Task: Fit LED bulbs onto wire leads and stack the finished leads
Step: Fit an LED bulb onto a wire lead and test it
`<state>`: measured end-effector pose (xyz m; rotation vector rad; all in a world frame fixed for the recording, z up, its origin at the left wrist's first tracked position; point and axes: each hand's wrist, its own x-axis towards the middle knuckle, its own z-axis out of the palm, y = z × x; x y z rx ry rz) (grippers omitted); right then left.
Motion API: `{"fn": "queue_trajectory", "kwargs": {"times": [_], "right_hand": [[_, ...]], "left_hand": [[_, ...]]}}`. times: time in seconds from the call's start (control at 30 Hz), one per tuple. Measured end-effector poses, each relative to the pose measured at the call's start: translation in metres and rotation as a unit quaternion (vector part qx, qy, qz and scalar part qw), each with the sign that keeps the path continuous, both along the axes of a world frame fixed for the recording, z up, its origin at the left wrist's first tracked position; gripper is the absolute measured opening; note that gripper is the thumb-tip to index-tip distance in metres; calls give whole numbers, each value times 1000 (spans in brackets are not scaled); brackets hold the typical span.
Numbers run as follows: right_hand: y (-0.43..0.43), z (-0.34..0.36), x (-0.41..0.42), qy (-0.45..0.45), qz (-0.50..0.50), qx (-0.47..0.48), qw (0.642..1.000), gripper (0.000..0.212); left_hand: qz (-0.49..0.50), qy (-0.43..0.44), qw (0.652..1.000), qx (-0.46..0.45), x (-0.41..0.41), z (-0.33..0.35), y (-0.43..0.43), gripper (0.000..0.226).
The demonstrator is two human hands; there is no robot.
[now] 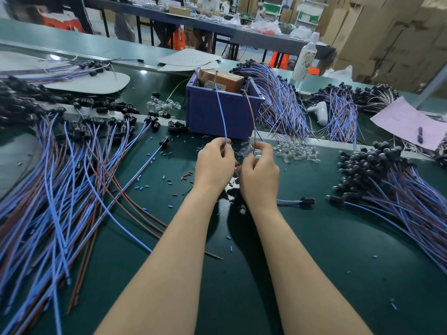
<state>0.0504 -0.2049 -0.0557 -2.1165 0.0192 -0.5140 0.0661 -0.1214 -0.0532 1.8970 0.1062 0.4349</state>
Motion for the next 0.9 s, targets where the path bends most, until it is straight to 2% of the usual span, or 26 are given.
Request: {"fn": "queue_trajectory", "kwargs": {"times": [0.7, 0.9], "right_hand": [[-3, 3, 1, 17, -30, 81, 996, 20], [-2, 3, 1, 21, -24, 66, 997, 21]], "left_hand": [[-2, -6, 1000, 5, 0, 0, 1, 23], [-2, -6, 1000, 4, 0, -1, 1, 23]]}}
